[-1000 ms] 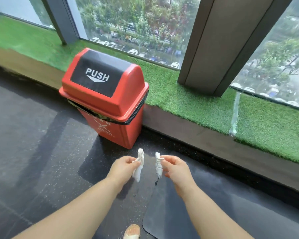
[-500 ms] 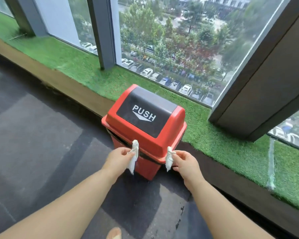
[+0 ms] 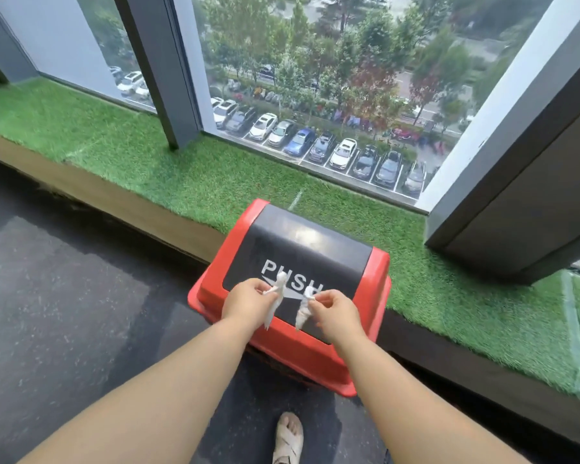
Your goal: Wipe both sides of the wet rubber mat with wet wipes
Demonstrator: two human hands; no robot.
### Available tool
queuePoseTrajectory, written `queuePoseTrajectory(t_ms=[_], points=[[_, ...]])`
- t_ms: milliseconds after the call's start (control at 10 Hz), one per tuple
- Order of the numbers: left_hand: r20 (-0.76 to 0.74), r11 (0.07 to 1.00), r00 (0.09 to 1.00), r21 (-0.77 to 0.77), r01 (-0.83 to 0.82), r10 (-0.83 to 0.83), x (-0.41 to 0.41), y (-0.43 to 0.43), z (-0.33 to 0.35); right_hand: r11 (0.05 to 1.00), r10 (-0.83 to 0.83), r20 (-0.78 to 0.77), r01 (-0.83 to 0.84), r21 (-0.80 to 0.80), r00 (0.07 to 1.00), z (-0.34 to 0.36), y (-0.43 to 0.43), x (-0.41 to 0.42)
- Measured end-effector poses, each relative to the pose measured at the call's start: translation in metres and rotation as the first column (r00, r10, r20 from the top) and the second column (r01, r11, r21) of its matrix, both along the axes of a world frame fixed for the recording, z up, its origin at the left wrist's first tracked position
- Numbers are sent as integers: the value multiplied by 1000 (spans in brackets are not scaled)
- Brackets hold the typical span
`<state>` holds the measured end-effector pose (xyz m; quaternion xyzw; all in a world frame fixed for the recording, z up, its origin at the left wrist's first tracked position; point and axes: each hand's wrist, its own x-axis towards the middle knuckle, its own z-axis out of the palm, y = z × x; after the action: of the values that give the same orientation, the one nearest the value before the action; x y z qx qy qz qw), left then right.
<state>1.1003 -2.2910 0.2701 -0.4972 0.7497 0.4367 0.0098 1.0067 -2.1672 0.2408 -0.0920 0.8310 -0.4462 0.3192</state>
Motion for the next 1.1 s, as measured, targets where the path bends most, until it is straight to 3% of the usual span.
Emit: queuePoseTrajectory(t_ms=[400,600,700,800,900,1000,1100], points=[[172,965,952,-24,262,-255,-49,-60,-69,933,-2,-112,42,359,994,-40,-46,-20],[215,876,854,18,482,-474,-62,-95,-83,874,-160,-128,201,442,979,-49,-63,-18],[317,851,798,63,522,-513,-64,-105,-82,802,-238,-89,247,544,967,-46,-71,-10],[270,759,719,84,645,-641,-60,-105,-76,783,-74,-57,93,615,996,-45,-76,-2],[184,720,702,51,692,-688,-62,-102,-78,841,-388,4,352,411,922,-39,-78,7],[204,699,675,78,711,-709,-64,-98,-79,823,-521,-22,509,252,853,-36,-72,17],[132,701,689,79,709,-713,-62,-85,-66,840,-515,-29,511,181,857,-18,-61,30]])
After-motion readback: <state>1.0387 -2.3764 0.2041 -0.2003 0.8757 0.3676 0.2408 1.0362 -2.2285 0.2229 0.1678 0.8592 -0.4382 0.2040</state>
